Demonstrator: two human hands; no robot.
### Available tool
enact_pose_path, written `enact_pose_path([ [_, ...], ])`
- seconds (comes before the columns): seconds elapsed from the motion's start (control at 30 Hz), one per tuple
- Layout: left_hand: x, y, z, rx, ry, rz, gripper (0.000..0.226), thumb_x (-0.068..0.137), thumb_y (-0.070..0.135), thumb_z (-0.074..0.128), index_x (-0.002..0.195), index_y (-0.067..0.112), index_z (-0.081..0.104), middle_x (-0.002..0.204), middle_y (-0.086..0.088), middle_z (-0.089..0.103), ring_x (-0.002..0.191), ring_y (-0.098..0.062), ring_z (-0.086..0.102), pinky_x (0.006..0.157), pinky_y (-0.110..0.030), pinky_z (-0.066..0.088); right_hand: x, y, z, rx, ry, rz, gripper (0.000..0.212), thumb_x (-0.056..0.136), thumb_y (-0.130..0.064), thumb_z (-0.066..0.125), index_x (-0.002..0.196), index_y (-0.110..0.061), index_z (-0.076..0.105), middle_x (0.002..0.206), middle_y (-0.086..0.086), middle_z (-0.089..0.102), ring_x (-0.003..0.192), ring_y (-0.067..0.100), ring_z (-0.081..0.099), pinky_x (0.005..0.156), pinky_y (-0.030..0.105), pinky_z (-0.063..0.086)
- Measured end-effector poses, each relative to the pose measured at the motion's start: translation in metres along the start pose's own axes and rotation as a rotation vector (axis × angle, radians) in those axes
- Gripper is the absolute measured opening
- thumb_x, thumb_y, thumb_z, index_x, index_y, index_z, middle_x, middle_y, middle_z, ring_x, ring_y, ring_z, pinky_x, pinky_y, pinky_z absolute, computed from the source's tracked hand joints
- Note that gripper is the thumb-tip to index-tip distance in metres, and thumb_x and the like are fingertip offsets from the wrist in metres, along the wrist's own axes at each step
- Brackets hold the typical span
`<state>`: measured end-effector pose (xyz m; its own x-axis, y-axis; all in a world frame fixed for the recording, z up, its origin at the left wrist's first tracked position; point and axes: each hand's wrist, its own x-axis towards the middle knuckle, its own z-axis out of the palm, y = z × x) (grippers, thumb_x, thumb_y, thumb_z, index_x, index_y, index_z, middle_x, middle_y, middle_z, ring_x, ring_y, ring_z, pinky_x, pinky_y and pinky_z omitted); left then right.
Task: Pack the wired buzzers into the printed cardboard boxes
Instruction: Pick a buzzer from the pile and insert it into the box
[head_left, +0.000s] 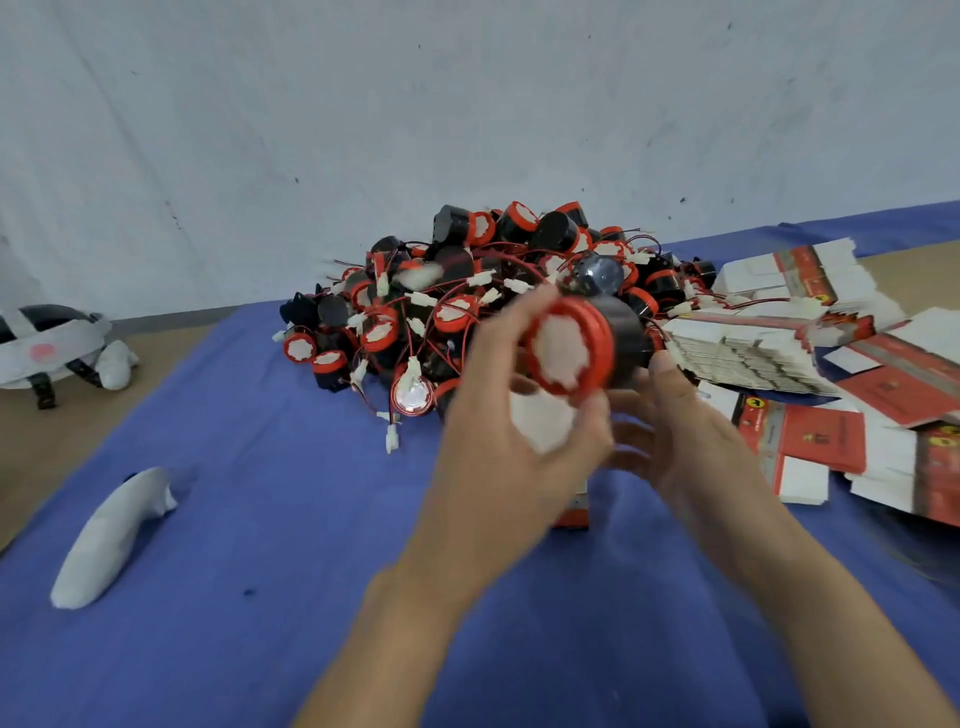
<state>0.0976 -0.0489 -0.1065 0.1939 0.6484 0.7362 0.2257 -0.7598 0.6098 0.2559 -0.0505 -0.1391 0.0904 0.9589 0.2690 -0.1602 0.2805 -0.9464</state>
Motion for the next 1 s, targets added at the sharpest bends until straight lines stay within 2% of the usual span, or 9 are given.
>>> enact_pose_path([
  [0.1,-0.023,0.001,0.008,-0.054,-0.118,-0.094,0.064,0.086,0.021,0.069,0.138,0.044,0.039,0.132,0.016,0.052,0.121,-0.008,0.054,0.091,-0.012,0.046,-0.005,-0.003,0.008,0.104,-0.084,0.093,0.037,0.102,-0.050,0.044,0.107,-0.034,0.078,0.111,0.007,0.076,0.099,0.024,0.074,0.071,0.027,0.058],
  [0.23,-0.027,-0.014,0.001,0.157,-0.120,-0.012,0.066,0.085,0.017,0.072,0.139,0.037,0.039,0.135,0.017,0.042,0.126,-0.003,0.047,0.095,-0.006,0.039,-0.007,-0.005,0.010,0.246,-0.162,0.171,0.048,0.081,-0.063,0.058,0.113,-0.032,0.076,0.119,0.012,0.073,0.103,0.029,0.073,0.074,0.036,0.060],
  [0.37,-0.031,-0.021,-0.008,0.291,-0.123,0.018,0.061,0.085,0.030,0.072,0.137,0.032,0.038,0.137,0.015,0.037,0.130,-0.006,0.043,0.103,-0.019,0.042,-0.011,-0.005,0.011,0.204,-0.227,0.086,0.053,0.085,-0.061,0.069,0.127,-0.030,0.069,0.126,0.009,0.070,0.112,0.026,0.069,0.088,0.040,0.060],
  [0.43,-0.031,-0.021,-0.017,0.328,-0.119,0.055,0.052,0.089,0.040,0.065,0.135,0.029,0.042,0.141,0.012,0.036,0.135,-0.007,0.040,0.105,-0.022,0.042,-0.013,-0.005,0.012,0.143,-0.194,0.053,0.058,0.077,-0.064,0.075,0.124,-0.031,0.070,0.126,0.006,0.071,0.116,0.022,0.068,0.092,0.033,0.058],
  [0.6,-0.031,-0.023,-0.036,0.474,-0.070,0.152,0.042,0.103,0.033,0.042,0.144,0.026,0.048,0.155,0.009,0.038,0.147,-0.013,0.030,0.119,-0.032,0.027,-0.019,-0.007,0.016,-0.125,-0.151,-0.026,0.028,0.084,-0.037,0.070,0.111,-0.042,0.074,0.112,-0.006,0.076,0.107,0.010,0.070,0.084,0.013,0.052],
  [0.7,-0.034,-0.028,-0.041,0.603,-0.111,0.195,0.038,0.102,0.029,0.043,0.134,0.020,0.061,0.138,0.005,0.058,0.141,-0.018,0.041,0.120,-0.048,0.025,-0.023,-0.008,0.019,-0.213,-0.169,-0.017,0.026,0.082,-0.034,0.080,0.107,-0.042,0.075,0.103,-0.011,0.077,0.096,0.002,0.071,0.077,0.008,0.051],
  [0.77,-0.035,-0.030,-0.045,0.605,-0.126,0.178,0.036,0.101,0.031,0.045,0.127,0.019,0.066,0.122,0.006,0.063,0.130,-0.017,0.050,0.119,-0.050,0.026,-0.024,-0.010,0.019,-0.218,-0.146,-0.023,0.027,0.075,-0.035,0.077,0.101,-0.037,0.077,0.099,-0.012,0.077,0.091,0.000,0.072,0.074,0.008,0.051],
  [0.87,-0.038,-0.026,-0.050,0.466,-0.151,0.070,0.033,0.101,0.037,0.045,0.126,0.026,0.062,0.114,0.015,0.057,0.115,-0.005,0.051,0.110,-0.031,0.037,-0.026,-0.010,0.020,-0.215,-0.126,-0.038,0.035,0.072,-0.033,0.071,0.106,-0.031,0.073,0.098,-0.013,0.077,0.089,-0.002,0.071,0.073,0.007,0.051],
  [1.0,-0.041,-0.019,-0.046,0.167,-0.080,-0.088,0.024,0.101,0.035,0.050,0.123,0.031,0.061,0.114,0.022,0.056,0.112,0.000,0.057,0.090,-0.006,0.040,-0.027,-0.005,0.029,-0.202,-0.147,-0.074,0.033,0.076,-0.033,0.071,0.107,-0.025,0.071,0.098,-0.009,0.076,0.091,0.003,0.071,0.075,0.009,0.051],
])
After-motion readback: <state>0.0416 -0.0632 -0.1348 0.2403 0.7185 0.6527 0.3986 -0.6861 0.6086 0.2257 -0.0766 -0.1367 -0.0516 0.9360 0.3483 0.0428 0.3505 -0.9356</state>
